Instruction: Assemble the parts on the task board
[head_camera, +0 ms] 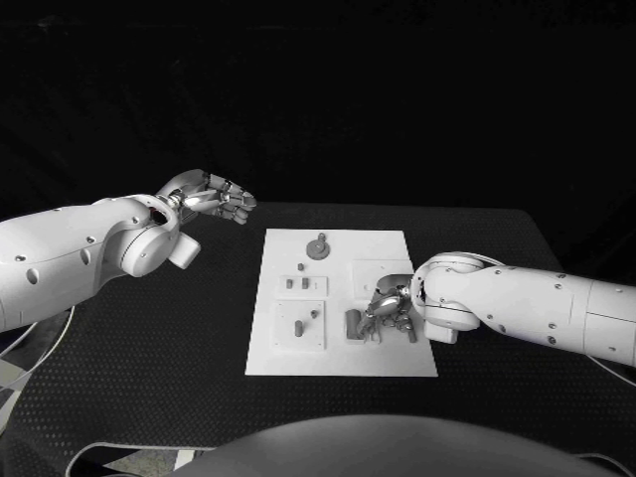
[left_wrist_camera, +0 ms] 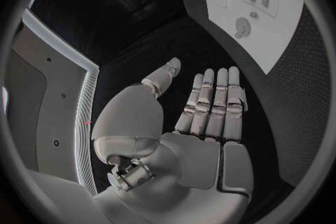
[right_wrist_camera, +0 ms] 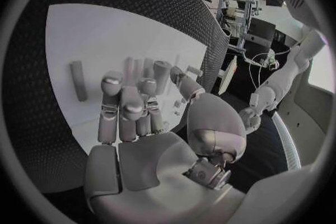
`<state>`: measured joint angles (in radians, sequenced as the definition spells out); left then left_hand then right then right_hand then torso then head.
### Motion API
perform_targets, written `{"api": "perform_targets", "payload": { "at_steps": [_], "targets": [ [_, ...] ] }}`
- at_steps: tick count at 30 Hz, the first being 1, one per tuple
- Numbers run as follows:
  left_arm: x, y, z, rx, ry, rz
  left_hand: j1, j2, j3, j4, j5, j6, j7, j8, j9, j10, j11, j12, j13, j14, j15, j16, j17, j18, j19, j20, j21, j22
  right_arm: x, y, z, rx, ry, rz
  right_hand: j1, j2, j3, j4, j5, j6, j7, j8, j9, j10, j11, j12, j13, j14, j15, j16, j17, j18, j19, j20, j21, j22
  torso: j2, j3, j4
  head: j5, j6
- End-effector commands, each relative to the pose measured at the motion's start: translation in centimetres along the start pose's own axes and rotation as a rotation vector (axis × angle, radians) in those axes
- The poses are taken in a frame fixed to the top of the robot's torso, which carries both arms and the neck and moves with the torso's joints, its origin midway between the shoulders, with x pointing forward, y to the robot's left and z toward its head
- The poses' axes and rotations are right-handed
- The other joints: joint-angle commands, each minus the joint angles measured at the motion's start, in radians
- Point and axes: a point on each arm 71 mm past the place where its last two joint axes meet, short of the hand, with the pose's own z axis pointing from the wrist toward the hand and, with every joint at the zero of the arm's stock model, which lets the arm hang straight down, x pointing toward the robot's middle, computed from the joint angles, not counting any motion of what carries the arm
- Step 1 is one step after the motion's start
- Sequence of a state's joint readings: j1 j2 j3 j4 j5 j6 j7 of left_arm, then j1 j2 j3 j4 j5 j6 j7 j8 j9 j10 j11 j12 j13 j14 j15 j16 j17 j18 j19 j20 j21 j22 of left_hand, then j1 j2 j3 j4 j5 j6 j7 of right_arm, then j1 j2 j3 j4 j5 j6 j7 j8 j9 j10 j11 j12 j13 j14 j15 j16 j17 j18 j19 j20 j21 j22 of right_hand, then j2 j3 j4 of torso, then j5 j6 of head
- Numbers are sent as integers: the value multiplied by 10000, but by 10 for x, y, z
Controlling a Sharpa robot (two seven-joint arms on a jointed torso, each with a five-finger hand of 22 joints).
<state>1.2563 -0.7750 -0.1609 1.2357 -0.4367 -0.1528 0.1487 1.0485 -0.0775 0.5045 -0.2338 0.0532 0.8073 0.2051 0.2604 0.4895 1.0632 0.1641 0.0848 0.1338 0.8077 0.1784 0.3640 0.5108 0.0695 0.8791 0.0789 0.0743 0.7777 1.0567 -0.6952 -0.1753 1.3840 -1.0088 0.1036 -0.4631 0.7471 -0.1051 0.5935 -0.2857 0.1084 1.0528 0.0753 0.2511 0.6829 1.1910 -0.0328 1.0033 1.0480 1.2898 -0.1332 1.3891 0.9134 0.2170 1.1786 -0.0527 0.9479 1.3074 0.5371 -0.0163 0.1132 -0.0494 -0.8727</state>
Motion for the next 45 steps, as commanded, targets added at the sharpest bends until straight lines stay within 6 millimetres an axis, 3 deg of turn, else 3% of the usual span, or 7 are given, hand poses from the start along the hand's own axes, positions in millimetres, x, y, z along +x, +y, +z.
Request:
{"api": "perform_targets", "payload": {
  "at_steps": [1,30,38,40,45],
  "targets": [
    [1,-1,0,76,112,-58,-95,-34,7,80,38,-63,-13,48,-15,64,18,-59,-16,71,-26,-66,17,122,8,-30,19,-15,1,1,-1,-89,-94,-1213,160,11,-76,-3,35,135,-2,84,28,109,-28,70,-7,49,-45,39,-18,448,75,12,63,88,10,8,4,-4,1],
    [2,-1,0,75,132,-61,-95,-20,12,96,38,-63,-14,54,-18,68,17,-59,-20,76,-27,-73,28,121,11,-30,20,-16,12,4,6,113,-84,-1576,45,88,-234,181,40,297,-67,148,60,205,-91,128,-4,98,-104,96,-21,448,162,17,72,65,3,-8,2,-5,1],
    [1,-1,0,65,127,-61,-95,-23,11,98,37,-63,-13,55,-19,68,18,-60,-21,76,-27,-75,30,121,10,-31,19,-16,8,1,7,249,-415,-1484,-188,251,-275,407,42,323,-87,140,56,211,-115,132,-5,95,-132,123,-19,448,184,2,62,52,2,-10,9,-2,1],
    [1,-1,0,64,125,-60,-95,-22,11,98,38,-63,-14,56,-19,68,18,-60,-21,76,-27,-75,31,121,10,-31,19,-16,8,2,7,229,-404,-1486,-448,303,-332,603,40,324,-92,127,50,204,-118,131,-4,86,-138,135,-18,448,174,1,48,46,0,-9,5,4,1],
    [1,-1,0,61,131,-62,-96,-21,11,102,37,-64,-13,57,-20,69,18,-60,-22,77,-27,-77,33,120,10,-31,19,-16,9,2,7,220,-300,-1495,-572,336,-371,594,40,326,-97,120,48,195,-124,137,4,76,-144,148,-16,448,160,-13,52,57,1,-11,7,-1,1]
  ]
}}
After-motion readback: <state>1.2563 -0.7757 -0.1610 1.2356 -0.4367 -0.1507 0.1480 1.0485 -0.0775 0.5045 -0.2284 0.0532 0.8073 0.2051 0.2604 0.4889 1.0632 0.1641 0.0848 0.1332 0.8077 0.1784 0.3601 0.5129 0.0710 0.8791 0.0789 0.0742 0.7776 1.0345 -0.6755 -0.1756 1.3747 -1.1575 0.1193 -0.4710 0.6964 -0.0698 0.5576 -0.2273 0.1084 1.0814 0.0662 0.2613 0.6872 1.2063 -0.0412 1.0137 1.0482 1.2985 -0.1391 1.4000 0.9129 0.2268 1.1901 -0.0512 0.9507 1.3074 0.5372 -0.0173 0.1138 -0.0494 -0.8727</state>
